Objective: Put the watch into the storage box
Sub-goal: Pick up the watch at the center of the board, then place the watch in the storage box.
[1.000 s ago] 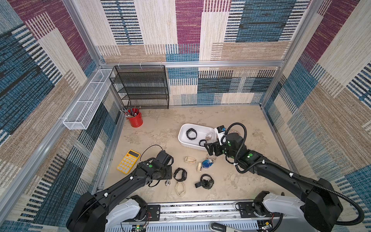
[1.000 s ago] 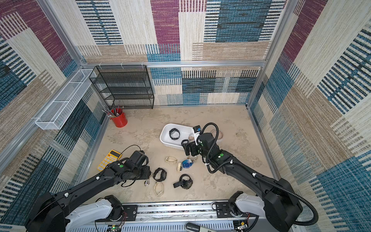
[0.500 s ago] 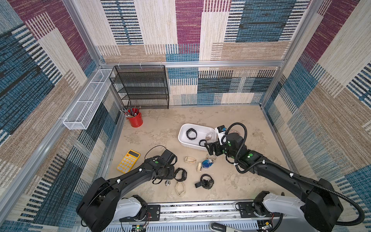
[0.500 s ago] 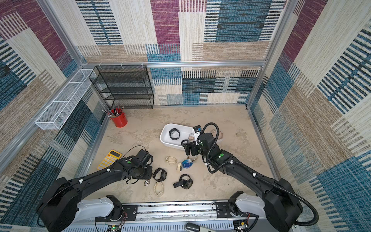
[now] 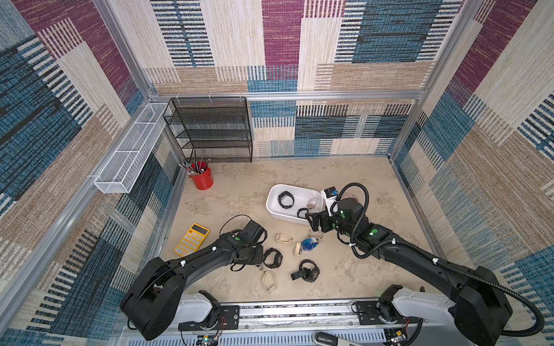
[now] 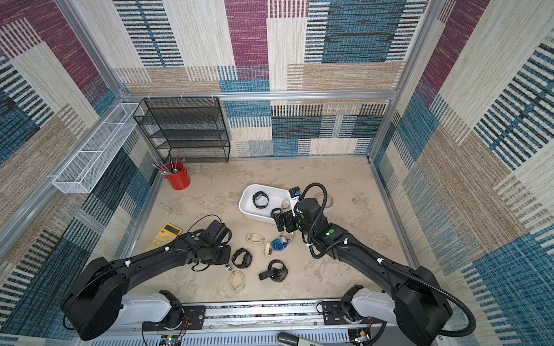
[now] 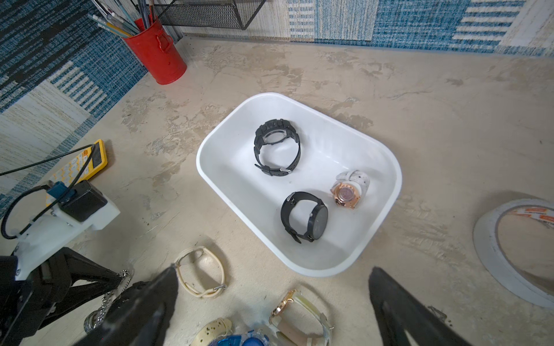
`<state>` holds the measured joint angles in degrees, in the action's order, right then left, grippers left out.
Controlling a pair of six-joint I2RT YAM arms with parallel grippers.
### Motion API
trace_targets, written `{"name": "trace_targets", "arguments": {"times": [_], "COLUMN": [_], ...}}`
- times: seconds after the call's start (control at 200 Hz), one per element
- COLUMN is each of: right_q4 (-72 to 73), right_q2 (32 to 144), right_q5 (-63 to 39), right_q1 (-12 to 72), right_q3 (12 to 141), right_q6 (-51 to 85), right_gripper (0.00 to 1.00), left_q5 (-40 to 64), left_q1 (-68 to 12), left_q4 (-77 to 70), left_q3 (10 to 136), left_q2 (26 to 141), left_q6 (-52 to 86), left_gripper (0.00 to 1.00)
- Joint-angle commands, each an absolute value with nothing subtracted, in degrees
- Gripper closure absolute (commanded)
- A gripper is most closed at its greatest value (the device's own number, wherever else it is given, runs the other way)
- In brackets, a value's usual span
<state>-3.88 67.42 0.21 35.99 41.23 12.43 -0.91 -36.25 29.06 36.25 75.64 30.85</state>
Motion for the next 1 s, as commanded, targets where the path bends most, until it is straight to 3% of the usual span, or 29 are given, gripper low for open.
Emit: {"name": "trace_targets", "arguments": {"times": [0.0,0.356,0.646,0.996], "right_q4": [-1.9,-1.1,2.3,3.2], "right_q2": [67.6,67.2,66.0,66.3], "right_q5": [0.5,-1.2,-13.0,-12.5], "right_q1": [36.0,36.0,36.9,40.7], "right_q3": [41.5,40.5,38.2,38.0], "right_q6": [12.6,13.4,12.7,12.5], "right_gripper": [0.00,0.00,0.00,0.00], "left_q5": [-1.9,-2.4,-3.8,-2.9], "left_q1": [-36.2,-36.2,-36.2,-36.2], "left_q4": [30.1,33.1,35.0,33.4], "left_q3": [37.4,43.0,50.0,58.8], "left_q2": [75.4,70.7,69.2,71.6], "left_q6": [29.0,26.8,23.1,19.1], "left_gripper": [1.00,1.00,1.00,1.00]}}
